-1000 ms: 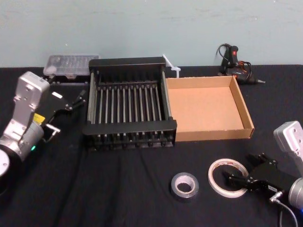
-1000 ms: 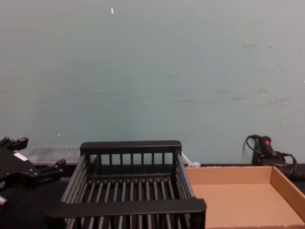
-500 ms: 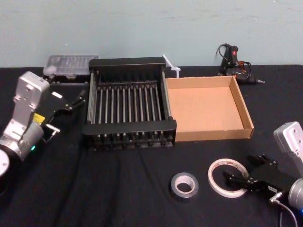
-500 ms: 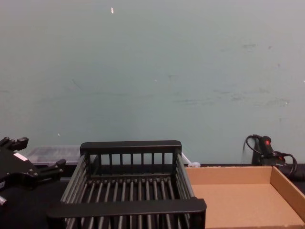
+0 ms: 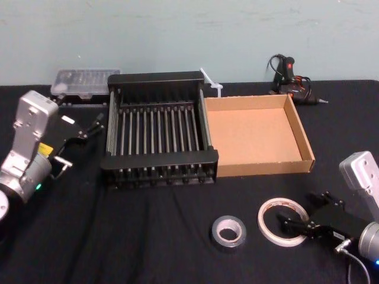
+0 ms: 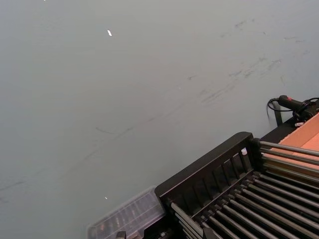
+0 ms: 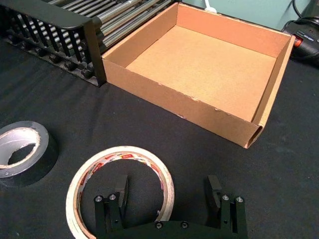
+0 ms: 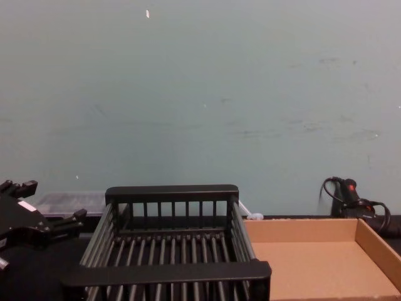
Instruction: Pick up the white tape and place it into the black box , Pick up the silver tape and place it into the brown box.
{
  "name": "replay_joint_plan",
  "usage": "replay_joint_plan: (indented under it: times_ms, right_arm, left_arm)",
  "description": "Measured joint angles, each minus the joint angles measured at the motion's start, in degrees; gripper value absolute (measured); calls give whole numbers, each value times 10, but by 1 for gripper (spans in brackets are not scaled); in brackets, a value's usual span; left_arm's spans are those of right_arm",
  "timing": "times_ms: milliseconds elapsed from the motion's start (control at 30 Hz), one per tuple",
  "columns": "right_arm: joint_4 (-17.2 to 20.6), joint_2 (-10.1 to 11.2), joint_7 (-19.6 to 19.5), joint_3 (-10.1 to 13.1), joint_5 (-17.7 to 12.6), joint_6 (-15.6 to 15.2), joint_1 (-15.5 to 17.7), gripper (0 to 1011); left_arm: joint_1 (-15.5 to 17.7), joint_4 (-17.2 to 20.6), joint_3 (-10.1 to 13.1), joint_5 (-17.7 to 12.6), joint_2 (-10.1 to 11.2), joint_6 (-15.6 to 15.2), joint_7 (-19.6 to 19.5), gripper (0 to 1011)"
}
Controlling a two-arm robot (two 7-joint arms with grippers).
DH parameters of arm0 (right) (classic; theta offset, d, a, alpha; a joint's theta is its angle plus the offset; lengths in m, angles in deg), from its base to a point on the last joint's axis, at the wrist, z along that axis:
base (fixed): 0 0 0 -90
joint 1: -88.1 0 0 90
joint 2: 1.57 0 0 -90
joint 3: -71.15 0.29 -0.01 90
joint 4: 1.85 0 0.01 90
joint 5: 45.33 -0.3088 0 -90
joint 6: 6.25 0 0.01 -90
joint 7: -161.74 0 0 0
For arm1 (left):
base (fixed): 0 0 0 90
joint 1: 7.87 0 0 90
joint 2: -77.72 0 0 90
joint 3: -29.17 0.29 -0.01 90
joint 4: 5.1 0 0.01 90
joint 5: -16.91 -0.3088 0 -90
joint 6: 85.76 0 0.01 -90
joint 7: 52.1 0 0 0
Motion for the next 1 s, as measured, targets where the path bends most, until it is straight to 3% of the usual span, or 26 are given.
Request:
replay_joint_plan:
  times_ms: [433,700,900,1000]
  right_arm:
    - [0,1,0,-1,-1,0,0,992]
    - [0,1,0,-1,-1,1,0,810]
    - [0,1,-1,-1,-1,1,0,629]
    - [0,1,-1,-1,-1,1,0,484]
  left_arm:
    - [0,0,0,0,0,0,0,1001]
    - [0,0,0,0,0,0,0,1001]
    - [0,0,0,0,0,0,0,1001]
    - [0,0,0,0,0,0,0,1001]
